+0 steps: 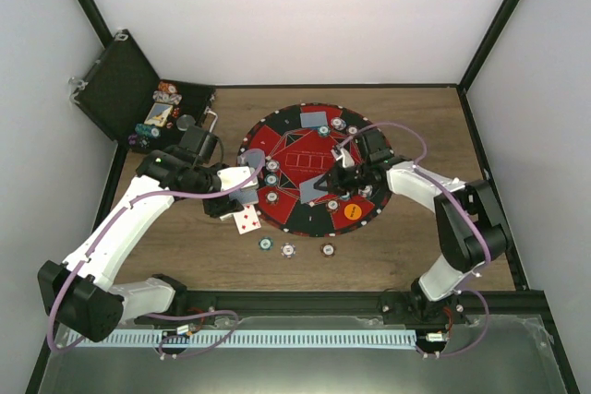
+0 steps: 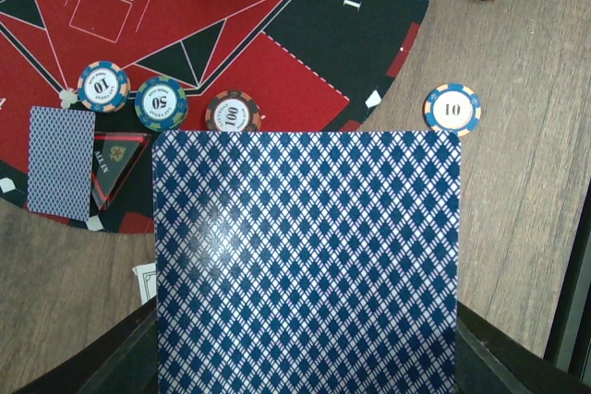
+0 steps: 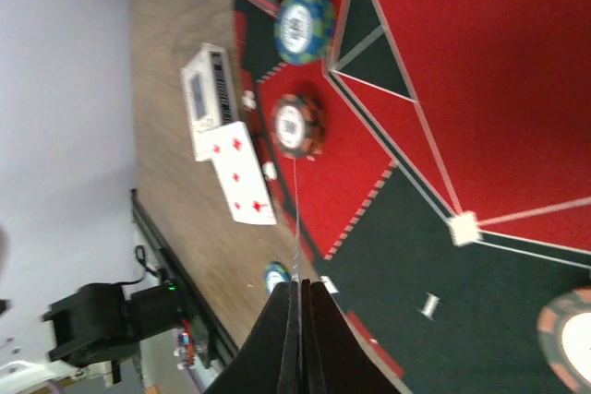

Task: Distribute texas hold em gaming equipment

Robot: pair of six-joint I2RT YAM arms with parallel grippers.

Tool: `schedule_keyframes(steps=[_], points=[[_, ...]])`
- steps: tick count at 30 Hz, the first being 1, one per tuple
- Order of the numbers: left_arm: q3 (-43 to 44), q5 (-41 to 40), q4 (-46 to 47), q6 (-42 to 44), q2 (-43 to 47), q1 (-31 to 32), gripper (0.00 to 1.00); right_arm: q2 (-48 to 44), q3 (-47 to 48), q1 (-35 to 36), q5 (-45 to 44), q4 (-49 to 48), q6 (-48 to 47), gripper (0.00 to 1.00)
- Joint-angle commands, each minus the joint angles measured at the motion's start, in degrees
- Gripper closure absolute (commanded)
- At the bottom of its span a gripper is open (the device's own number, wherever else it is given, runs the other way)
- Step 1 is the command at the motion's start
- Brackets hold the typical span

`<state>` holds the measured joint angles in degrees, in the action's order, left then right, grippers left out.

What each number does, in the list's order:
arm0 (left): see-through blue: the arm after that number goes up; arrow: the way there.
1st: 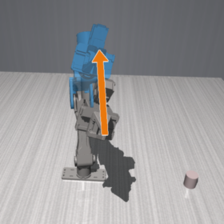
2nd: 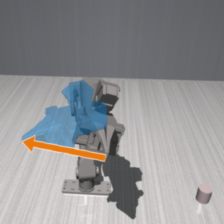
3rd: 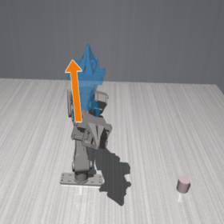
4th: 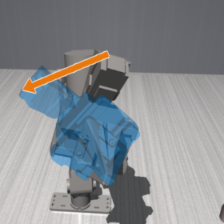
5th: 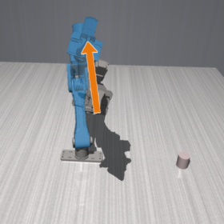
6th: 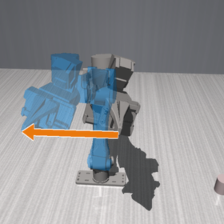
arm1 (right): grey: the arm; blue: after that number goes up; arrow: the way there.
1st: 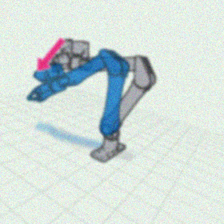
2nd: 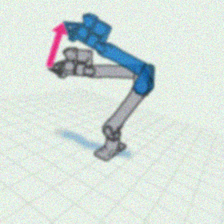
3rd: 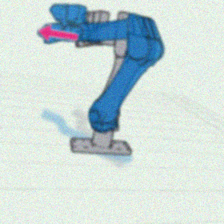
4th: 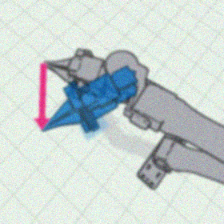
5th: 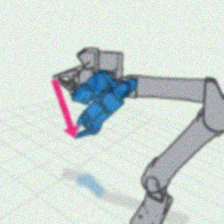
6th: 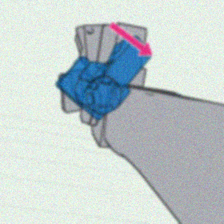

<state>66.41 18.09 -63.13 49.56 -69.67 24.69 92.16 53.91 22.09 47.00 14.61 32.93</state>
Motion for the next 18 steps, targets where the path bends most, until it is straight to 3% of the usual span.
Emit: schedule_keyframes(steps=[1,18], points=[[0.4,1.0,0.0,0.6,1.0,0.0,0.96,2.0,-0.5,-0.1,-6.2,3.2,-3.9,0.99],[0.3,1.8,-0.6,1.1,1.2,0.0,0.96,5.2,-0.9,-0.2,-15.3,5.6,-5.5,0.99]])
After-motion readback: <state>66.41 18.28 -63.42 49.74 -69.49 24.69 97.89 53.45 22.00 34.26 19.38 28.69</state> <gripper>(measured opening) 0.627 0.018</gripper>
